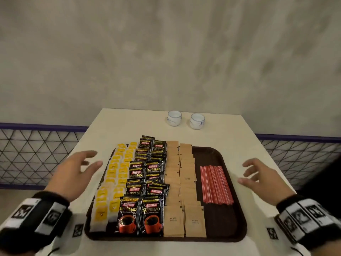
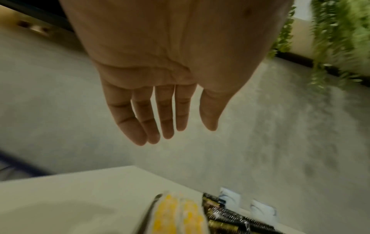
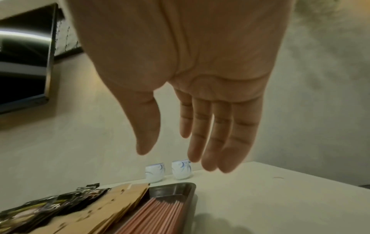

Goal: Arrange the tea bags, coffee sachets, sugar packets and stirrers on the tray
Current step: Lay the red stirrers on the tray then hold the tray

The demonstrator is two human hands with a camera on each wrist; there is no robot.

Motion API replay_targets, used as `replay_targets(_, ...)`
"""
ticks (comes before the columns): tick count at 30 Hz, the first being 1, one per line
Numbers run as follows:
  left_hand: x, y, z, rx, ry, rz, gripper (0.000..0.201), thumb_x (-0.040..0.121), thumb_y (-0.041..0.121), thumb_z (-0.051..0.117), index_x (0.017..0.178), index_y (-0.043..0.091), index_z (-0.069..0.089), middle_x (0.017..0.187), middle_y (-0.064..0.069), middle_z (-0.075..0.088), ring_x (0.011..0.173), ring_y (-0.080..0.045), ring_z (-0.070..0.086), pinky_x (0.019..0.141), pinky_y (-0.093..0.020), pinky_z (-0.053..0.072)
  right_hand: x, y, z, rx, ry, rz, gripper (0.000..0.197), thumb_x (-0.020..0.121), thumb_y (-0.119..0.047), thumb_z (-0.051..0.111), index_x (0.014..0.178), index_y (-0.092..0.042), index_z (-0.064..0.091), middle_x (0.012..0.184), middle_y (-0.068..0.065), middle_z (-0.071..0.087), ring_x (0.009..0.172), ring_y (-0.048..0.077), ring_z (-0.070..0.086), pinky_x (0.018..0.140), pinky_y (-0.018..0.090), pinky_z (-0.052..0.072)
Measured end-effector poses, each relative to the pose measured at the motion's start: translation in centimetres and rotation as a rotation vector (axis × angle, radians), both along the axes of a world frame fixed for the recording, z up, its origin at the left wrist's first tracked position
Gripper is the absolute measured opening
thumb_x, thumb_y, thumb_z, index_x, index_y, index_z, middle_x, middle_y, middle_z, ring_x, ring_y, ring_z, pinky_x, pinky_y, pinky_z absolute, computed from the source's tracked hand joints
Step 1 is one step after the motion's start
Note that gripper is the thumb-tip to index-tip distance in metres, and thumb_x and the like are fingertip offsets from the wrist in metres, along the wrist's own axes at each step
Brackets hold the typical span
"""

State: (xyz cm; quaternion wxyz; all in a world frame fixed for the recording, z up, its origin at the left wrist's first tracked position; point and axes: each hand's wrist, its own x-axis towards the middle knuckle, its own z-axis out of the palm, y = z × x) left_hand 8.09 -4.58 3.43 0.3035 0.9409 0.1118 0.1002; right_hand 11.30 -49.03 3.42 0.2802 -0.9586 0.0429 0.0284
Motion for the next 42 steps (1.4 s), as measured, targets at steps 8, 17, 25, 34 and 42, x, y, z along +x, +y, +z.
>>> replay_targets(8, 17.3, -8.1, 1.9, 0.253, 0.038, -0.363, 0.035, 0.094, 0.03, 0.051, 0.128, 0.021, 0.052, 0.132, 0.0, 0.054, 0.118, -0.021, 0.051, 0.1, -0.034, 0.04, 13.7, 3.9, -0.4, -0.237, -0.013, 0.137, 0.029, 0.09, -0.024, 0.062, 0.117, -0.019, 0.052, 0.119, 0.003, 0.056, 0.098, 0.018, 0.054, 0.09, 0.028, 0.041)
replay_targets(17, 30.9, -15.3, -2.5, 0.381, 0.204, -0.49, 0.046, 0.097, 0.021, 0.045, 0.142, 0.019, 0.037, 0.15, -0.005, 0.036, 0.134, -0.029, 0.037, 0.111, -0.032, 0.028, 27.2, 7.8, -4.1, -0.327, -0.034, 0.28, 0.048, 0.095, -0.013, 0.046, 0.14, -0.025, 0.038, 0.148, 0.002, 0.037, 0.125, 0.031, 0.045, 0.106, 0.04, 0.037)
replay_targets(25, 34.8, -17.3, -2.3, 0.437, 0.283, -0.467, 0.007, 0.09, 0.019, 0.051, 0.09, 0.015, 0.056, 0.1, -0.008, 0.056, 0.091, -0.027, 0.051, 0.082, -0.025, 0.04, 31.3, 8.1, -4.8, -0.402, 0.08, 0.253, 0.039, 0.1, -0.013, 0.038, 0.138, -0.01, 0.045, 0.143, 0.017, 0.044, 0.128, 0.031, 0.046, 0.101, 0.029, 0.035)
replay_targets(34, 32.6, -22.5, -2.7, 0.334, 0.224, -0.554, 0.019, 0.086, 0.01, 0.06, 0.101, 0.012, 0.07, 0.116, -0.012, 0.064, 0.108, -0.031, 0.058, 0.094, -0.033, 0.047, 23.5, -1.4, -4.9, -0.448, 0.066, 0.102, 0.029, 0.096, -0.01, 0.043, 0.119, -0.016, 0.06, 0.12, 0.012, 0.061, 0.111, 0.029, 0.056, 0.082, 0.026, 0.036)
replay_targets(42, 26.5, -32.2, -2.6, 0.275, 0.207, -0.835, 0.022, 0.087, 0.004, 0.055, 0.103, 0.01, 0.069, 0.117, -0.014, 0.063, 0.107, -0.033, 0.059, 0.09, -0.033, 0.046, 8.5, -7.9, -4.7, -0.374, 0.026, -0.038, 0.024, 0.097, -0.018, 0.049, 0.114, -0.021, 0.066, 0.116, -0.001, 0.067, 0.109, 0.02, 0.06, 0.079, 0.019, 0.033)
